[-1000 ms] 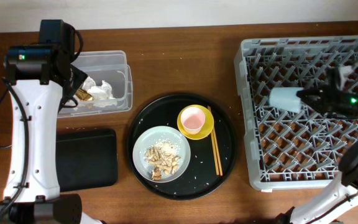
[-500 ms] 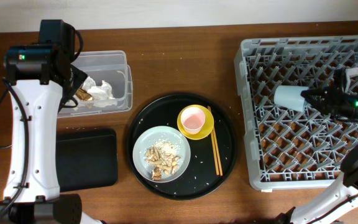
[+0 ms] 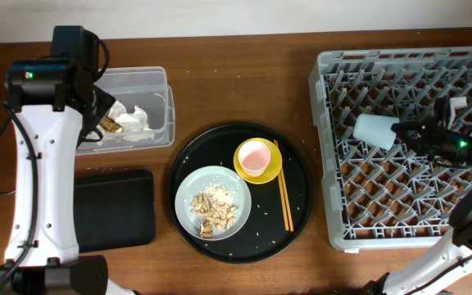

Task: Sort waste into correct bins and load items into the dishwasher rack
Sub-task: 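Carry the blue cup to the dish rack and set it down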

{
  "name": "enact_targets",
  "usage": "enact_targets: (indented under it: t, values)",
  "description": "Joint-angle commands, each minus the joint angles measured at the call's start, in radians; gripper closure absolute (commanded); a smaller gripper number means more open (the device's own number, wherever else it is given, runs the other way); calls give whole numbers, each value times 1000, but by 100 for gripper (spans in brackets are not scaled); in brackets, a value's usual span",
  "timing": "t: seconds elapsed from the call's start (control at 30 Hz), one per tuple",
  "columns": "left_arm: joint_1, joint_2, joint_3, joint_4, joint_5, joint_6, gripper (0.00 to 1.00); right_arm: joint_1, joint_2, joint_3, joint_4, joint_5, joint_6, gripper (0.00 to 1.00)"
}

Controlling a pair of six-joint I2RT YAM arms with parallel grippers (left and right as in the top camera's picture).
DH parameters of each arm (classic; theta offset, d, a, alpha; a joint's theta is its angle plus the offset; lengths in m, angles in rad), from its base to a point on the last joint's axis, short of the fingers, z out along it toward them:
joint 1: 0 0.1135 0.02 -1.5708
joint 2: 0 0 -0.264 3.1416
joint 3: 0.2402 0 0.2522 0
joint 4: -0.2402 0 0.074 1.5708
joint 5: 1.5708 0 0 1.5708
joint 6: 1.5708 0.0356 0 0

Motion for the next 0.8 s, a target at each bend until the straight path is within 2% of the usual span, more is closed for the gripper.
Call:
enact_targets:
  t: [0.0, 0.5, 0.63, 0.77]
  values:
    - [1, -15, 7, -2, -15, -6, 1, -2, 10, -8, 51, 82, 108, 96]
    - [1, -15, 7, -2, -15, -6, 1, -103, 9, -4, 22, 115, 172, 96]
    - [1, -15, 7, -2, -14, -6, 1, -121, 8, 8, -5, 121, 176, 92]
    - [1, -15, 7, -2, -14, -6, 1, -133, -7, 50, -16, 215, 241, 92]
